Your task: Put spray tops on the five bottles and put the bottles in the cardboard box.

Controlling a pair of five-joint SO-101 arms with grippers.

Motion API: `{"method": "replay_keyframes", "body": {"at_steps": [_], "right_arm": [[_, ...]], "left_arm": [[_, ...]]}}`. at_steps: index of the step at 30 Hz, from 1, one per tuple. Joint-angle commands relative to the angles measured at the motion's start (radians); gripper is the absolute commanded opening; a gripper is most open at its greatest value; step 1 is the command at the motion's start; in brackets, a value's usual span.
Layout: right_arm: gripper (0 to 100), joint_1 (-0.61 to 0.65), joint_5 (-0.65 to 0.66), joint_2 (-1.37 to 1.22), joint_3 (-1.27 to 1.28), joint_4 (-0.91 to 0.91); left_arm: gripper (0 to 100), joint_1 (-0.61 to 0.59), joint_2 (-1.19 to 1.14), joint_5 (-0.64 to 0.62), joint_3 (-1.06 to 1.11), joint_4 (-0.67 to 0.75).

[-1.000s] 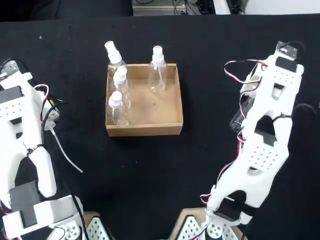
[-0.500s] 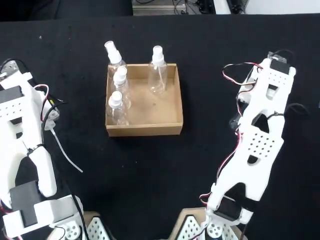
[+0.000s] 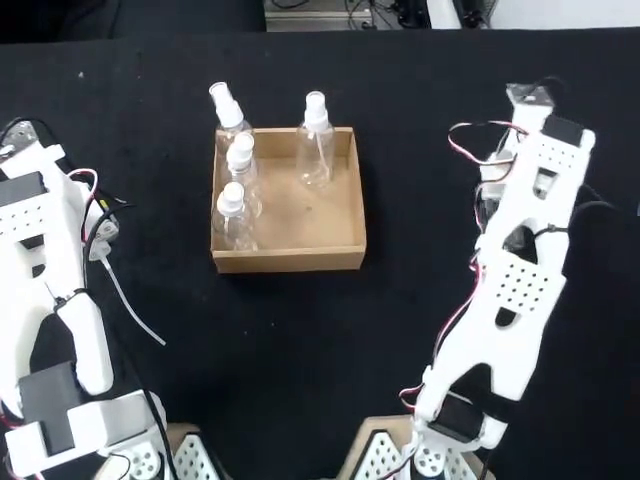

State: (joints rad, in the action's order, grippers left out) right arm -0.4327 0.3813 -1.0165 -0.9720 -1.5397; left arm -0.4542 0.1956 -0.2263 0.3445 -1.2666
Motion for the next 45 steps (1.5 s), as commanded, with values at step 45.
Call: {"method": "replay_keyframes", "body": {"at_steps": [45], "right_arm": [[3.9, 0.56, -0.276, 2.416, 1.946, 0.784]], "left_arm": [[5, 0.309, 0.824, -0.08, -0.285, 0.219]]}}
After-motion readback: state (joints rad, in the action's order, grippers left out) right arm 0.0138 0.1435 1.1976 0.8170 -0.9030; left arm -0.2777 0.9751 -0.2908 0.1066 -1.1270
